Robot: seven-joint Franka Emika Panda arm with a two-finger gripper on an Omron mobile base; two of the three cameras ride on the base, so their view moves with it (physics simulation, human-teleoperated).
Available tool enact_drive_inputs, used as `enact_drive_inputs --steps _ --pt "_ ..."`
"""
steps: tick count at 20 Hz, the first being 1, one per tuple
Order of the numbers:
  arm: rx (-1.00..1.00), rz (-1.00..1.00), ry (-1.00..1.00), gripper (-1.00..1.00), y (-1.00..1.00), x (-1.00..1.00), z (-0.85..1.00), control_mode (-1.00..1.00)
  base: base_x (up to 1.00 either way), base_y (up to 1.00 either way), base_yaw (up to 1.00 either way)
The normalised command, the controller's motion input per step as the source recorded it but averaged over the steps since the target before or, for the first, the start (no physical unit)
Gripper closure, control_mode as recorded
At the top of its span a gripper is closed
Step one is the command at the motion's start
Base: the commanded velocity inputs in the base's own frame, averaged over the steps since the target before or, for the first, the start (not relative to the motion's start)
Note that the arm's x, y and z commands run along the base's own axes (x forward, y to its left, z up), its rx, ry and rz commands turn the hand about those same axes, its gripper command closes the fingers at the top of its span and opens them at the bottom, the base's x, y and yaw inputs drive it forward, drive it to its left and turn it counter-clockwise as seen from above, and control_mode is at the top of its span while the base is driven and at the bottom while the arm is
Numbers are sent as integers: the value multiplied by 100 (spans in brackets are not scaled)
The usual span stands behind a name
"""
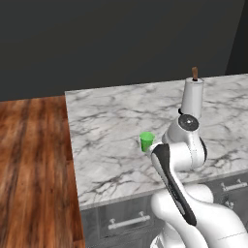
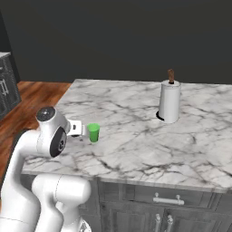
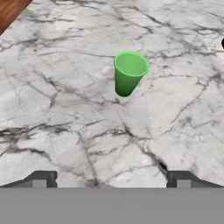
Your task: Place the pitcher and cup on the dining counter for serving.
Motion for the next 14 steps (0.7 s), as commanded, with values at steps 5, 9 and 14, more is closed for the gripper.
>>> enact_drive_inputs --steps 5,9,14 --pt "0 0 0 -100 0 0 0 100 0 0 0" --pt "0 0 0 -100 0 0 0 100 -26 0 -6" --pt "0 0 0 -100 0 0 0 100 -75 0 -30"
